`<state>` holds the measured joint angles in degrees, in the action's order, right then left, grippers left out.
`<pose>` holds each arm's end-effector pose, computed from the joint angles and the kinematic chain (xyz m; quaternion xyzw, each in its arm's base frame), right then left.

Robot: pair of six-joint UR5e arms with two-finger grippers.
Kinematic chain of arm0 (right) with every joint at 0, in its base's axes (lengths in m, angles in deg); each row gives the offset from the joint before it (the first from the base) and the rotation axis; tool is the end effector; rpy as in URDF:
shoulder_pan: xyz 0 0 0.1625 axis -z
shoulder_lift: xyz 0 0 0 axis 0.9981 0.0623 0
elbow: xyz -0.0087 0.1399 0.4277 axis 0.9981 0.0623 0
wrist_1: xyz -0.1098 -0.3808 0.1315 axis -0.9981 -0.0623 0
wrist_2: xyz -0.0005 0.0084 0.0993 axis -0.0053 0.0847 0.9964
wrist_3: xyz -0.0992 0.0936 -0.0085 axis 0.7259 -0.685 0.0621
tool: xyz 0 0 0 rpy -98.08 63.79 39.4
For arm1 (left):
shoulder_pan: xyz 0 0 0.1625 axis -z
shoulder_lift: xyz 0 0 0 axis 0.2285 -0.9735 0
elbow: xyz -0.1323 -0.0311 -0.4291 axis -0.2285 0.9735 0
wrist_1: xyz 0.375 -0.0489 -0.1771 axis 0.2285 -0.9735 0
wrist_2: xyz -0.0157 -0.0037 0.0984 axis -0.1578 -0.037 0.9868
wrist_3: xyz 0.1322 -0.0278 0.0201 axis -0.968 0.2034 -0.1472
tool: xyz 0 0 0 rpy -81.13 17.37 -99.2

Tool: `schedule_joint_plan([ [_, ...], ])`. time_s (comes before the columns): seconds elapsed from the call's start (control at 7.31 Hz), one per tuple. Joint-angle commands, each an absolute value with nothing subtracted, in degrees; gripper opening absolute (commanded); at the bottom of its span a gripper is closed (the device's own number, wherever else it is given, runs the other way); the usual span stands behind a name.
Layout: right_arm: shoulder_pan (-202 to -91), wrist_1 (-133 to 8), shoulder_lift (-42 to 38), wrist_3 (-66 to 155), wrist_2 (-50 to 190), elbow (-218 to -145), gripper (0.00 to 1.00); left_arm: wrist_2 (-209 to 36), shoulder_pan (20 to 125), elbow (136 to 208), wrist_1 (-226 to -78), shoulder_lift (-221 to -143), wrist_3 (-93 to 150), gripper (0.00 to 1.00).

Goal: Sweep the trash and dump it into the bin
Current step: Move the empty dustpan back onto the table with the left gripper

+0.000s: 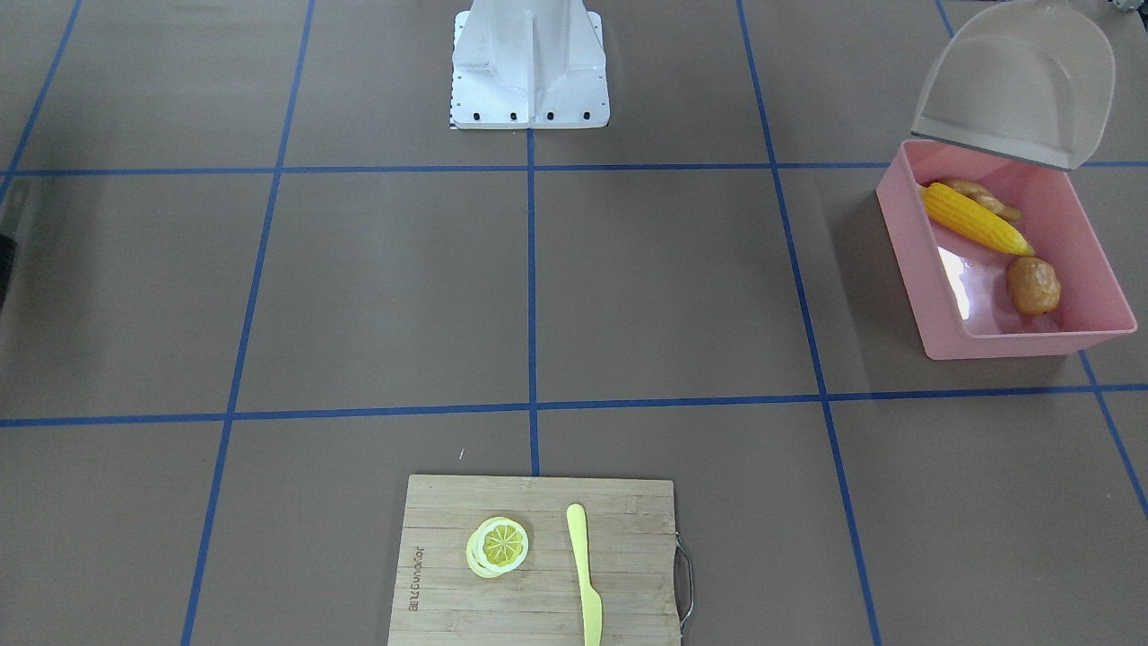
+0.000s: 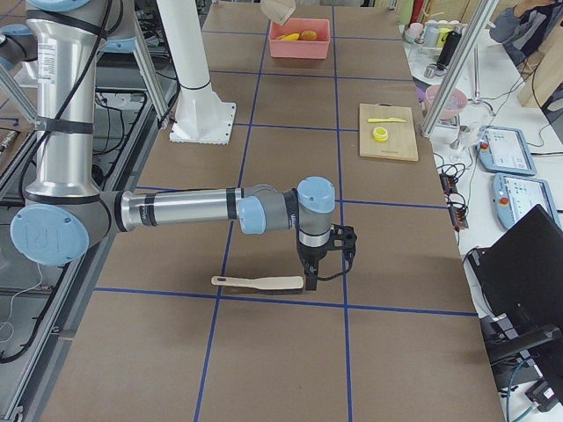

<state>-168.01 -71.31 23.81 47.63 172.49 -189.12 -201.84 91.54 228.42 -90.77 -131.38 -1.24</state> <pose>-0.0148 -0.4684 0.6725 0.0158 -0.3122 0.0150 0.9498 0.0084 -0.2093 0.4801 -0.0591 0.3964 0.1808 0.8982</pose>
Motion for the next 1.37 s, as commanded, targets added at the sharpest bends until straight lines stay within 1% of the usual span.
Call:
schedule_joint_plan([
  [0.0,-168.0,-70.9,23.6,47.5,172.4,-188.0,1.0,-198.7,93.0,227.9,-95.7,-137.7,-1.2,0.0],
  [0.14,-168.0,-70.9,23.4,47.8,172.5,-188.0,1.0,-198.6,92.8,226.3,-98.7,-142.1,-1.0,0.0],
  [0.27,-167.9,-70.7,23.2,47.7,171.8,-188.2,1.0,-198.4,92.6,223.1,-104.1,-146.4,-1.1,0.0],
  [0.41,-168.0,-70.8,22.6,47.9,171.8,-188.2,1.0,-198.3,90.2,221.0,-107.2,-150.5,-1.3,0.0],
  [0.82,-168.0,-70.9,22.3,48.1,174.2,-188.7,1.0,-188.1,72.7,220.8,-110.8,-156.3,-1.4,0.0],
  [0.96,-168.0,-70.9,22.3,48.1,175.7,-189.2,1.0,-183.9,65.8,220.4,-110.9,-159.7,-1.3,0.0],
  [1.09,-168.0,-71.0,22.4,48.2,176.4,-189.0,1.0,-181.9,61.1,218.7,-112.1,-163.0,-1.3,0.0],
  [1.23,-168.0,-71.1,22.1,48.3,176.8,-188.8,1.0,-180.5,57.9,215.5,-117.8,-163.6,-1.3,0.0],
])
